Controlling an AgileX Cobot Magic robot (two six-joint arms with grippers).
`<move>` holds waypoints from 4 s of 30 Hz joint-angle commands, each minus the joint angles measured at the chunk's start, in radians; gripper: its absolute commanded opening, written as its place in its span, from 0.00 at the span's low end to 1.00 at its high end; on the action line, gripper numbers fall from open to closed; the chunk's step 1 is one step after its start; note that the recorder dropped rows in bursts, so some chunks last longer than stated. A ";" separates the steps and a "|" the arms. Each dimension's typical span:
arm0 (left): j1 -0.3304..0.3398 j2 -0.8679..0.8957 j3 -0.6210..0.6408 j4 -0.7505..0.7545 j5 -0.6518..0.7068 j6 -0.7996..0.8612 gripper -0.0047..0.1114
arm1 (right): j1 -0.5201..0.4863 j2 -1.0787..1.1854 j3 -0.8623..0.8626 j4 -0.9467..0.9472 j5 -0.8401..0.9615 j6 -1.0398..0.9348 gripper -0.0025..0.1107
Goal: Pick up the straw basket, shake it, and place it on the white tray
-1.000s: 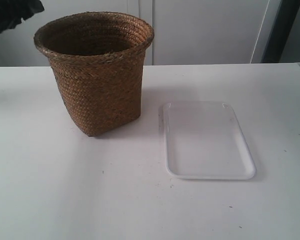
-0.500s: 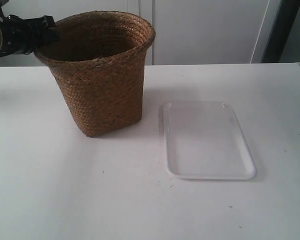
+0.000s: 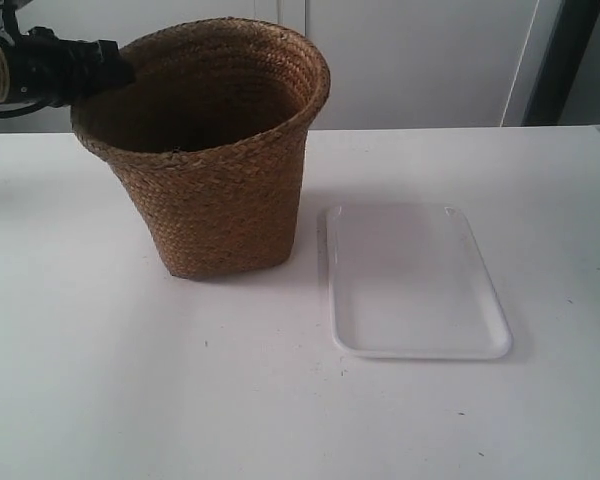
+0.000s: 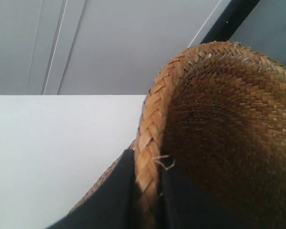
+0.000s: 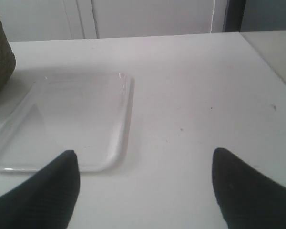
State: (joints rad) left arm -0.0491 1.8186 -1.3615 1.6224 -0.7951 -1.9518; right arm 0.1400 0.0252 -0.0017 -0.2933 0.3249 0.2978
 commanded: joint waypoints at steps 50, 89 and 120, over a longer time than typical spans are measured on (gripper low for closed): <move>-0.005 0.008 0.005 0.077 -0.101 0.020 0.04 | 0.198 1.710 -1.217 -1.142 -0.707 1.562 0.73; -0.638 -0.982 0.556 -0.654 0.842 0.989 0.04 | 0.470 1.018 -0.825 -1.405 -0.435 1.477 0.02; -0.742 -1.149 0.592 -0.369 0.924 0.678 0.04 | 0.470 0.844 -0.840 -1.336 -0.599 1.441 0.02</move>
State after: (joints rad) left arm -0.7724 0.7183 -0.7350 1.1889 0.1764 -1.3134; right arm 0.6094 0.9556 -0.7862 -1.6074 -0.2137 1.7692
